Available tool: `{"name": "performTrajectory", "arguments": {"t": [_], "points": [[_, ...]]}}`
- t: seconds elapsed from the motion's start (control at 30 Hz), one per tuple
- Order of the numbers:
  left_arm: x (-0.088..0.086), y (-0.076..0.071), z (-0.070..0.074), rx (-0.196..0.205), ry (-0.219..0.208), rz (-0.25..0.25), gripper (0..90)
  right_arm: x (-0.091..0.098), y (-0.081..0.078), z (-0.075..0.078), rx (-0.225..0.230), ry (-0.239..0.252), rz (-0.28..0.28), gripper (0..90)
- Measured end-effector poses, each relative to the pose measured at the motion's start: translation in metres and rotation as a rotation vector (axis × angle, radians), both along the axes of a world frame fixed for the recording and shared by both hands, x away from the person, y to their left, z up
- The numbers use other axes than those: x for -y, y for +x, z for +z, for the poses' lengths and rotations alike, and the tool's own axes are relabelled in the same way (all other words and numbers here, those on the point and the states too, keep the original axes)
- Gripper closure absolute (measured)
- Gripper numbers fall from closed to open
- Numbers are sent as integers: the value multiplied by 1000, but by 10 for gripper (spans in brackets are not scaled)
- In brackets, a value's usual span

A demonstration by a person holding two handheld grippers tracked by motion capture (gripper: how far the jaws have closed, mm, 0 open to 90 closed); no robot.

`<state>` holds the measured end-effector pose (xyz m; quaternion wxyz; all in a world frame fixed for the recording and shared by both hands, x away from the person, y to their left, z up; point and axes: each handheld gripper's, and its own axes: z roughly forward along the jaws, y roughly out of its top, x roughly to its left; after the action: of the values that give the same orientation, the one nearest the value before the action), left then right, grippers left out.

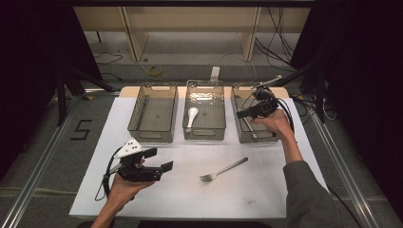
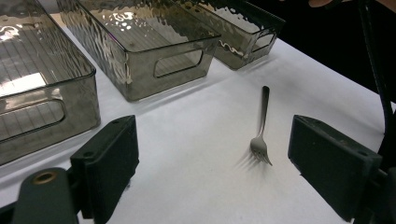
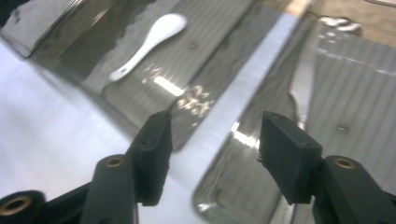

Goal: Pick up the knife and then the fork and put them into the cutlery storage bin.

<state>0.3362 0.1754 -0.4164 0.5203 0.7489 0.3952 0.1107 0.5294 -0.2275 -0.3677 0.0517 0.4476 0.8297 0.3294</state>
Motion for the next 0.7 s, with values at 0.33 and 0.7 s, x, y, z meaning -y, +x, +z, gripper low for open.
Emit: {"name": "performTrajectory", "arguments": {"t": [0.33,0.7], "points": [[0,0,0,2,2,0,156,-17,-41,17,89,-13,157,390],[1,0,0,6,2,1,156,-35,-79,-11,105,-53,186,532]]}}
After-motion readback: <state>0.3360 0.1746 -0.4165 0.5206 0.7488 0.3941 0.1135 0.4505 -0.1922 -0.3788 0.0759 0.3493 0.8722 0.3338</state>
